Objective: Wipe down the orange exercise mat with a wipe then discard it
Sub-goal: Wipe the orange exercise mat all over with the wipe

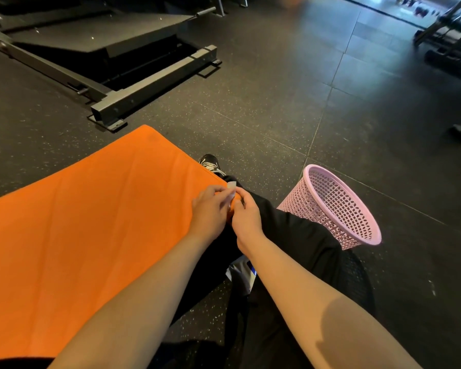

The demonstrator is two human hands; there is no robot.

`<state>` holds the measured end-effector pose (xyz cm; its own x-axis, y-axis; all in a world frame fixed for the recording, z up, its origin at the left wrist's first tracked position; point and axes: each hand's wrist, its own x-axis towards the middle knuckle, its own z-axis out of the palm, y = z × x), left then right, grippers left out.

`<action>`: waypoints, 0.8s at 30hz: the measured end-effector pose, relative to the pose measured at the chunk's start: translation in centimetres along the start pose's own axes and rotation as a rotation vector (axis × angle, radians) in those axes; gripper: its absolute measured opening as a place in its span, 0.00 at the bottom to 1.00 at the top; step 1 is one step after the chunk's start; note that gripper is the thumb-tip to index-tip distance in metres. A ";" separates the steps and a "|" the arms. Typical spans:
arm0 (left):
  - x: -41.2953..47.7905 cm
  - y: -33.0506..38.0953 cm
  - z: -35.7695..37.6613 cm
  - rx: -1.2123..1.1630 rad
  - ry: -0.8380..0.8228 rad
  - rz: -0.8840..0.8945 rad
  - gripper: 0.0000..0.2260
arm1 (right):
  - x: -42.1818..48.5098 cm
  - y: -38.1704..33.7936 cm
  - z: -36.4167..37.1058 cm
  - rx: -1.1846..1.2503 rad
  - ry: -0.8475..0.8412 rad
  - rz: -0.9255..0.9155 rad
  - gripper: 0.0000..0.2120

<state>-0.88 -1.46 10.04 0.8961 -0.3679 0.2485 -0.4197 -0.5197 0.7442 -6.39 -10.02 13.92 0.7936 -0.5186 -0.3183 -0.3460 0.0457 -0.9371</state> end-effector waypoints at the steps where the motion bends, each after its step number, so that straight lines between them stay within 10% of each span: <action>1: 0.0 -0.7 -0.1 0.049 0.004 -0.037 0.14 | 0.0 0.1 -0.2 -0.045 0.002 -0.013 0.18; 6: -1.5 -4.5 -0.7 0.132 0.039 -0.405 0.12 | 0.3 0.5 -0.5 -0.156 -0.038 0.029 0.17; 17: -0.5 -2.5 2.0 -0.029 -0.069 -0.067 0.13 | 0.6 1.2 -0.5 -0.225 -0.017 0.035 0.21; 24: -2.5 -6.1 2.2 0.119 -0.014 -0.456 0.14 | 1.9 2.7 0.2 -0.332 -0.039 0.072 0.21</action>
<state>-0.88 0.91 3.55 0.9911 -0.0916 -0.0964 0.0019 -0.7150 0.6991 -5.71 -10.66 10.75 0.7776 -0.4909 -0.3930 -0.5405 -0.2025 -0.8166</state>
